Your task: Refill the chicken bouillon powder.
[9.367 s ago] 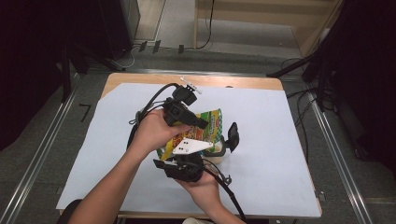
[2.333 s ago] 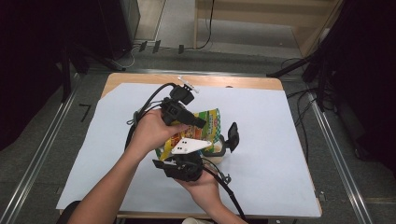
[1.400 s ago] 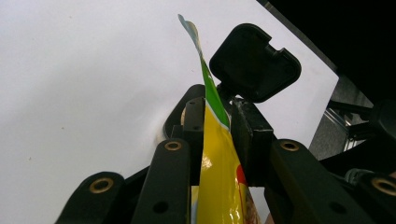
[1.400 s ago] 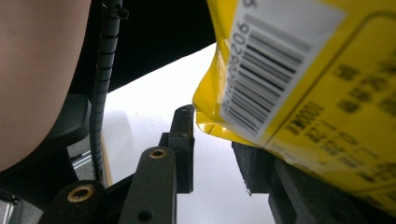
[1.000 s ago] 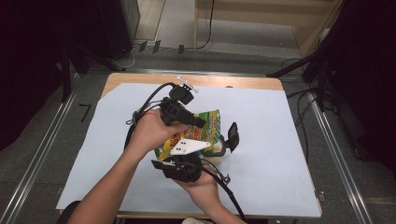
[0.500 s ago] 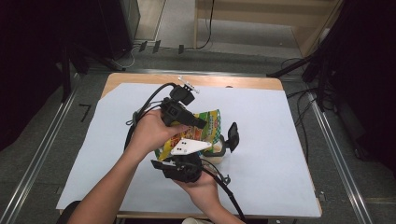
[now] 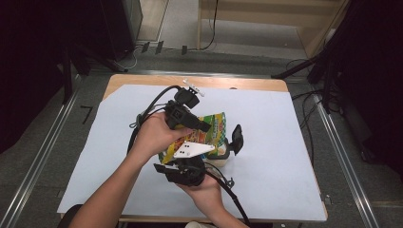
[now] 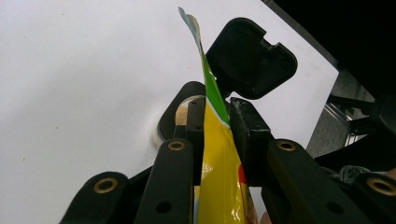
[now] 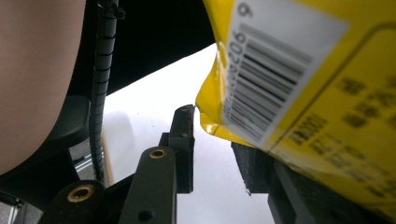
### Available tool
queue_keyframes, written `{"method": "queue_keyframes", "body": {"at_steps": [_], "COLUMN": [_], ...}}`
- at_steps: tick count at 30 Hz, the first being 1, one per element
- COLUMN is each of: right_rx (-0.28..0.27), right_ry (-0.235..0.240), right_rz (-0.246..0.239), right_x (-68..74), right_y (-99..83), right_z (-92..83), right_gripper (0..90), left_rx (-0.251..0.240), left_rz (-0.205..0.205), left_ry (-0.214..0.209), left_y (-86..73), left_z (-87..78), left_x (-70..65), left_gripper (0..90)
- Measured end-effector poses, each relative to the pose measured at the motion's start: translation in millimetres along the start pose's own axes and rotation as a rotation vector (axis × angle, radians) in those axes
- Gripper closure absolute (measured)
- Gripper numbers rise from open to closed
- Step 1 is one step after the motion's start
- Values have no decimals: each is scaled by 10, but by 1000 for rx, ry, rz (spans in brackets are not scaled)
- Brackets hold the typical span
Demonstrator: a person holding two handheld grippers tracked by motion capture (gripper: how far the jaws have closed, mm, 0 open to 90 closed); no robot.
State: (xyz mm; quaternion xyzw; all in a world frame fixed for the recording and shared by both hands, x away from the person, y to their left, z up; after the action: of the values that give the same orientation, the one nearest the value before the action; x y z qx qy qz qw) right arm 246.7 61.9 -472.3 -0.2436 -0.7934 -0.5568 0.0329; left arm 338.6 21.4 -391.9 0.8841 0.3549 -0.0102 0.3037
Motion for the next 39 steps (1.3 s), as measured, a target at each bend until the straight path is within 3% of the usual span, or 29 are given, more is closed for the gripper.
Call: {"method": "queue_keyframes", "body": {"at_steps": [7, 25, 32, 39], "right_rx": [-5, 7, 4, 4], "right_ry": [6, 2, 19, 9], "right_rz": [9, -11, 24, 6], "right_x": [7, 23, 18, -2], "right_y": [9, 59, 26, 7], "right_z": [-10, -50, -25, -13], "right_gripper": [712, 744, 740, 710], "left_rx": [-8, -24, -10, -2], "left_rz": [22, -31, -18, -22], "left_ry": [11, -20, -13, -18], "left_y": [8, 25, 17, -2], "left_z": [-13, -67, -16, 8], "left_x": [-57, 8, -10, 10], "left_gripper": [794, 781, 773, 771]}}
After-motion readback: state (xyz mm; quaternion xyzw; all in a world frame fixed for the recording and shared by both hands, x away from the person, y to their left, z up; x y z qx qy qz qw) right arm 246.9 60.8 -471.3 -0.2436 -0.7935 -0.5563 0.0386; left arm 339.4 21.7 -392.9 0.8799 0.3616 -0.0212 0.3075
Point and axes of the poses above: each handheld gripper's, and its own axes: z roughly forward along the jaws, y roughly out of its top, x roughly to its left, the point moved 8 cm from there along z, roughly forward along the jaws, and after that the axes turned 5 degrees about y, right-handed, at the moved point
